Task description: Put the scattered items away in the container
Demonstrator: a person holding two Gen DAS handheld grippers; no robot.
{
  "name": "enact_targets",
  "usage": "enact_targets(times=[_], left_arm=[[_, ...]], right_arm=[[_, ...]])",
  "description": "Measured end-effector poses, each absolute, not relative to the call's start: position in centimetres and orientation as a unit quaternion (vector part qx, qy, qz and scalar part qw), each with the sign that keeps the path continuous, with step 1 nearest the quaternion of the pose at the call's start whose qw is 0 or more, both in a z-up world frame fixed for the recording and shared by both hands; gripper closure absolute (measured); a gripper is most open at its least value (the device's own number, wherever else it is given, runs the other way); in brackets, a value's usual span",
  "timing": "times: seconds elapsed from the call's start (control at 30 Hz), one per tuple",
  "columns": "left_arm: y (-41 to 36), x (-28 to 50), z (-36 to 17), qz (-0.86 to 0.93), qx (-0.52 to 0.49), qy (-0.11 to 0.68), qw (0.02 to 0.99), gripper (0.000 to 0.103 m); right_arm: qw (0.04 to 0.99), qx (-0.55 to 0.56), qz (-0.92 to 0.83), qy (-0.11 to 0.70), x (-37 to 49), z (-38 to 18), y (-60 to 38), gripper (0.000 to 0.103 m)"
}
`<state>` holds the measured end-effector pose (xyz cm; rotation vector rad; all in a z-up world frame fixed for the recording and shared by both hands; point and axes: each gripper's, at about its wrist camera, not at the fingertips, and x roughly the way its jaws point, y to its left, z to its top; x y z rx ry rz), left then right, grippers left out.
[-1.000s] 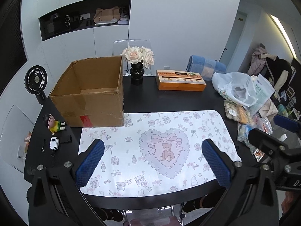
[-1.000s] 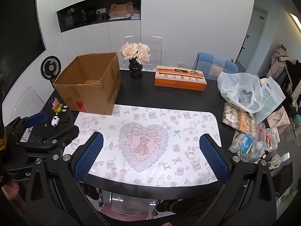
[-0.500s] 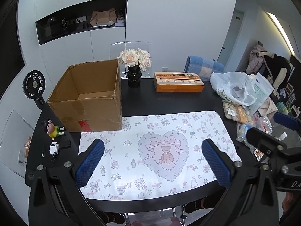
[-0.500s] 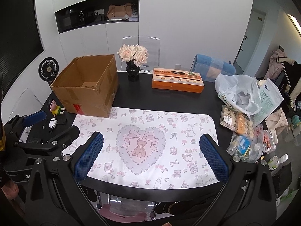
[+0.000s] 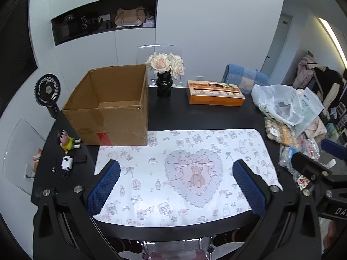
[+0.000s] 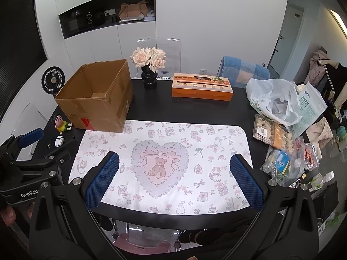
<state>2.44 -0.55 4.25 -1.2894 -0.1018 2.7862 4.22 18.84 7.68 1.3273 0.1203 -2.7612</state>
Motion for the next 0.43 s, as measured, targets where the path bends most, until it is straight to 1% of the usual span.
enact_targets(times=[0.43], left_arm=[[-1.09,2.67,4.07,0.907,-0.420,-0.014,0.009,0.000]], right_arm=[[0.052,0.440,-0.896,0.041,3.85,6.73,18.21,0.000]])
